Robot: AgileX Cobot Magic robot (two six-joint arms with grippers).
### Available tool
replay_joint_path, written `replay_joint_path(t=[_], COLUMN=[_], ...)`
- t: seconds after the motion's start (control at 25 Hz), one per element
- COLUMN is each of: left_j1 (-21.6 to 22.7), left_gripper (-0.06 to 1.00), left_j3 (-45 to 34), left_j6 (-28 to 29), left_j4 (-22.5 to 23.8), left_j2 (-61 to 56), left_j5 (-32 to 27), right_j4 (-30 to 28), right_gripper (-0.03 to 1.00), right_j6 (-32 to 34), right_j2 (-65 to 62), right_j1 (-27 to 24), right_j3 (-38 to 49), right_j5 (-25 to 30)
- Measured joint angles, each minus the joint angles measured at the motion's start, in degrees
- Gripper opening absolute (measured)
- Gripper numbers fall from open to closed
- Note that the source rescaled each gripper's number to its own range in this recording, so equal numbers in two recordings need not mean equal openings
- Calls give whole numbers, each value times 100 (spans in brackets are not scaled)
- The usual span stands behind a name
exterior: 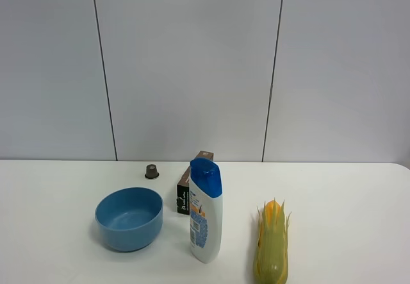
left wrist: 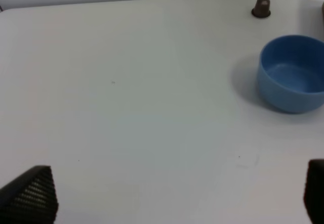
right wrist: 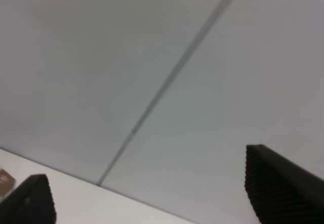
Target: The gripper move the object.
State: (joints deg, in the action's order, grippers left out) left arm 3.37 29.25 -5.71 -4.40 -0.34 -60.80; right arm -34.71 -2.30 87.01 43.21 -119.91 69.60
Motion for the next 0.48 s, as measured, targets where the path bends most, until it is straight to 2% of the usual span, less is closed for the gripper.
replay_joint_path(t=[0.32,0.48], left_j1=[0,0], left_gripper=[100,100], left_j3=[0,0], left_j6=[0,0], left_j4=[0,0], left_j2=[0,0], left_j5=[0,0], right_j4=[-513,-544], right_gripper=[76,76], right_j6=[768,1048], right_j2=[-1530,-2248], right_j1=[0,0], right_j3=[1745,2731], right_j5=[0,0])
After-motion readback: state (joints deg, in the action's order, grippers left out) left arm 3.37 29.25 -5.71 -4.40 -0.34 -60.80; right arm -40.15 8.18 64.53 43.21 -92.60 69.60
